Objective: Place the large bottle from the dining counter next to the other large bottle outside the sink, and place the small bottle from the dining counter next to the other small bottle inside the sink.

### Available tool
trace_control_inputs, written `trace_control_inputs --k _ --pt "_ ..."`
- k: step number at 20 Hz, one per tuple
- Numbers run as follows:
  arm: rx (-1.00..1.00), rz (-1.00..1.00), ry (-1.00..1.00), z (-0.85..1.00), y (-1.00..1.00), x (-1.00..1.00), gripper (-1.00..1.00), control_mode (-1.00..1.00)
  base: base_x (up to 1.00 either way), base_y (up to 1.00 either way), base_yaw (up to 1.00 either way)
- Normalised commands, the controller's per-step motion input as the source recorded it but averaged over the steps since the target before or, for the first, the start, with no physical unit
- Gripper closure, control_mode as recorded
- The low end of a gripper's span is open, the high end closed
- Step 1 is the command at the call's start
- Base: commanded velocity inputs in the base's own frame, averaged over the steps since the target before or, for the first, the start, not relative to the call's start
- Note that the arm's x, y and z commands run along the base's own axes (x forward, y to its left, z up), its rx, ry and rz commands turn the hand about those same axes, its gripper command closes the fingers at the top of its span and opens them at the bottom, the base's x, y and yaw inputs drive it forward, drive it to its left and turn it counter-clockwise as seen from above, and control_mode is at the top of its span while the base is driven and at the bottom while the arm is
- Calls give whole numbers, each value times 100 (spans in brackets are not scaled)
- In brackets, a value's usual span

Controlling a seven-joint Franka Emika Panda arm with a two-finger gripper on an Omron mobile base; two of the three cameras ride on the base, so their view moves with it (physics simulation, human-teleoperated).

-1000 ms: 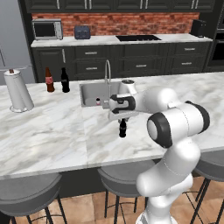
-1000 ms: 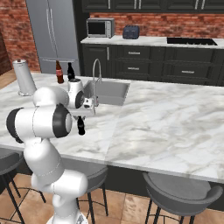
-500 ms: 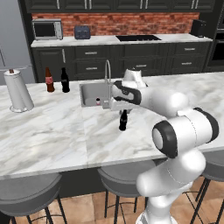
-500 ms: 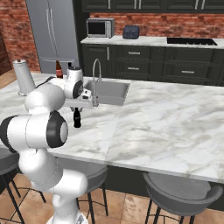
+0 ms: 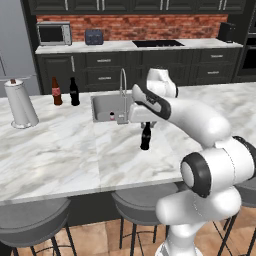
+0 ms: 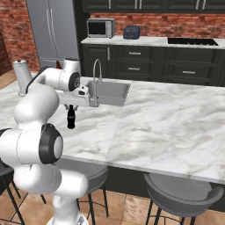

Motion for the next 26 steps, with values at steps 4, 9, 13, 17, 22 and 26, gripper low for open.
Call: trace_control_inputs --k 4,9,13,17,22,26 --pt "0 0 13 29 -6 -65 100 -100 0 0 0" --pt "0 0 4 9 -3 -81 100 -100 0 0 0" --pt "0 0 -12 0 0 -65 100 -100 0 0 0" --pt "0 0 -27 0 0 -51 100 -100 0 0 0" --pt "0 0 -17 0 0 -42 100 -100 0 0 0" --pt "0 0 -1 0 0 -11 100 -100 0 0 0"
